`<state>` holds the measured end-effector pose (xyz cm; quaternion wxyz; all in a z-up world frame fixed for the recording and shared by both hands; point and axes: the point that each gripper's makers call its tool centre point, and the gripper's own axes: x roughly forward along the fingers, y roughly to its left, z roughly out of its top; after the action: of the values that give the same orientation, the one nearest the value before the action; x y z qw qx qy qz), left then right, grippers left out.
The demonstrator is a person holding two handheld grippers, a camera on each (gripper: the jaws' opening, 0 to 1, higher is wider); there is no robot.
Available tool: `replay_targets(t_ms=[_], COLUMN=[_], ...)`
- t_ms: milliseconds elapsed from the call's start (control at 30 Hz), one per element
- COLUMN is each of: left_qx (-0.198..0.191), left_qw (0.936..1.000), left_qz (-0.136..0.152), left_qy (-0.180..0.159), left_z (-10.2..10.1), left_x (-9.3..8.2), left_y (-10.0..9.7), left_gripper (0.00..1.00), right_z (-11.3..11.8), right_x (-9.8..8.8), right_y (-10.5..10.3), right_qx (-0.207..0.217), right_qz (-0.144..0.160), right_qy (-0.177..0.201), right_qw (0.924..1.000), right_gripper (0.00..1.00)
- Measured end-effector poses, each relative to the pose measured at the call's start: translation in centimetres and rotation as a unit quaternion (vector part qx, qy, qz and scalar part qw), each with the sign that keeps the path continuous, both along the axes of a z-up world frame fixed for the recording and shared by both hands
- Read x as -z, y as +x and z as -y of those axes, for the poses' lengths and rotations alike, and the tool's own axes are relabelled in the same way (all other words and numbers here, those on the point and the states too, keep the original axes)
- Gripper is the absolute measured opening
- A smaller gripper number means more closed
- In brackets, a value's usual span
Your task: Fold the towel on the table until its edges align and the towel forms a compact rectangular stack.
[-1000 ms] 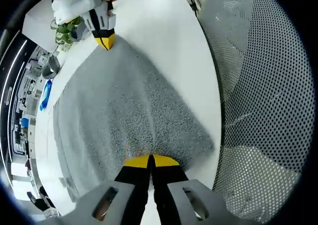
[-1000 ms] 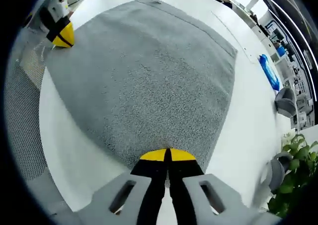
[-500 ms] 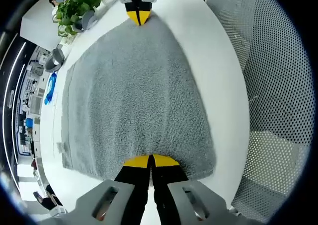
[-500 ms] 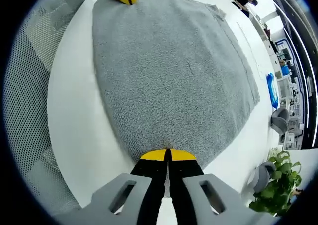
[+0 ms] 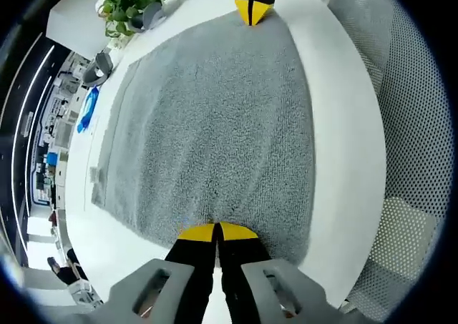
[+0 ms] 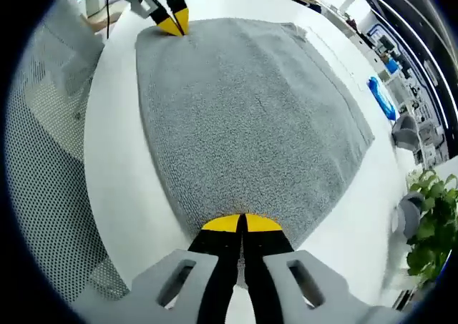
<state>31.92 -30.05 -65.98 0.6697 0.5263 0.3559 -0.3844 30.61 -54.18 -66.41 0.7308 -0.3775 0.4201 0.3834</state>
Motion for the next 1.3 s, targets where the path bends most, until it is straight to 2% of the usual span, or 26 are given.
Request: replay_targets(t_ms=[67, 100, 167, 267, 300, 333, 367, 467, 500, 533, 567, 600, 633, 667, 700, 733, 767, 800, 867, 967, 1033, 1167, 1300], left_qx=[-0.029, -0.063, -0.093, -0.108, -0.102, -0.1, -0.101, -0.081, -0.047, -0.067, -0.101, -0.104, -0.109, -0.106, -0.106, -0.101, -0.083, -0.076, -0.031, -0.028, -0.02, 0.005, 0.002], left_qw=[0.9994, 0.9971, 0.9934, 0.992, 0.9933, 0.9937, 0.9938, 0.9957, 0.9985, 0.9972, 0.9939, 0.9932, 0.9906, 0.9884, 0.9843, 0.9833, 0.9829, 0.9838, 0.9855, 0.9862, 0.9857, 0.9881, 0.9867], left_qz=[-0.005, -0.009, -0.011, -0.015, -0.015, -0.012, -0.009, 0.005, 0.003, 0.008, 0.013, 0.009, 0.0, -0.01, -0.018, -0.023, -0.042, -0.056, -0.067, -0.069, -0.075, -0.077, -0.078], left_qy=[-0.015, -0.042, -0.067, -0.063, -0.052, -0.048, -0.045, -0.045, -0.029, -0.033, -0.042, -0.05, -0.082, -0.108, -0.14, -0.15, -0.159, -0.153, -0.153, -0.148, -0.15, -0.132, -0.143], left_z=[-0.1, -0.1, -0.2, -0.2, -0.1, -0.1, -0.1, -0.1, -0.5, -0.9, -1.5, -1.6, -1.1, -0.6, -0.2, -0.2, -0.1, -0.3, -0.1, -0.5, -0.5, -0.6, -0.6], left_x=[0.0, -0.1, -0.2, -0.1, 0.0, 0.0, 0.0, 0.0, -0.1, -0.2, -0.5, -0.8, -1.1, -1.4, -1.9, -2.1, -2.0, -1.8, -1.7, -1.9, -1.9, -1.4, -1.3], left_y=[0.1, 0.1, 0.2, 0.4, 0.3, 0.2, 0.1, 0.0, -0.1, 0.0, 0.0, -0.2, -0.6, -1.1, -1.8, -2.3, -3.3, -4.0, -5.2, -5.9, -6.3, -6.9, -7.2], left_gripper=[0.01, 0.01, 0.01, 0.01, 0.01, 0.01, 0.01, 0.01, 0.01, 0.01, 0.01, 0.01, 0.01, 0.01, 0.01, 0.01, 0.02, 0.03, 0.06, 0.1, 0.12, 0.13, 0.13], right_z=[0.0, 0.1, -0.1, -0.2, -0.5, -0.5, -0.5, -0.7, -0.6, -0.6, -0.5, 0.5, 0.9, 1.1, 1.3, 1.8, 2.3, 2.8, 3.4, 3.2, 3.0, 2.9, 3.4], right_x=[0.0, 0.0, 0.0, 0.0, -0.2, -0.2, -0.3, -0.4, -0.5, -0.7, -0.9, -1.5, -2.1, -3.0, -3.2, -3.2, -3.1, -2.9, -2.1, -1.6, -1.4, -1.3, -1.6], right_y=[0.0, 0.0, -0.2, -0.2, 0.0, -0.1, -0.3, -0.9, -1.0, -1.3, -1.4, -0.8, -0.5, -0.9, -1.6, -2.5, -2.9, -3.2, -4.3, -5.5, -5.8, -5.5, -4.5], right_qx=[0.009, 0.009, 0.007, 0.01, 0.017, 0.025, 0.011, 0.037, 0.067, 0.081, 0.087, 0.093, 0.083, 0.049, 0.041, 0.03, 0.017, 0.003, -0.029, -0.075, -0.098, -0.113, -0.104], right_qz=[-0.003, -0.003, -0.001, 0.013, 0.031, 0.037, 0.037, -0.001, -0.031, -0.064, -0.076, -0.043, -0.013, 0.007, -0.001, -0.009, -0.007, -0.004, -0.009, -0.003, 0.005, 0.03, 0.049], right_qy=[0.011, 0.014, 0.025, 0.043, 0.069, 0.082, 0.097, 0.157, 0.203, 0.235, 0.247, 0.245, 0.247, 0.247, 0.249, 0.24, 0.224, 0.209, 0.178, 0.143, 0.121, 0.097, 0.084], right_qw=[0.9999, 0.9999, 0.9997, 0.9989, 0.9969, 0.9957, 0.9946, 0.987, 0.9765, 0.9666, 0.9622, 0.964, 0.9655, 0.9676, 0.9676, 0.9703, 0.9743, 0.978, 0.9836, 0.9869, 0.9878, 0.9883, 0.9897], right_gripper=[0.0, 0.0, 0.0, 0.0, 0.0, 0.0, 0.0, 0.0, 0.0, 0.0, 0.0, 0.0, 0.0, 0.0, 0.0, 0.0, 0.0, 0.0, 0.0, 0.06, 0.06, 0.07, 0.08])
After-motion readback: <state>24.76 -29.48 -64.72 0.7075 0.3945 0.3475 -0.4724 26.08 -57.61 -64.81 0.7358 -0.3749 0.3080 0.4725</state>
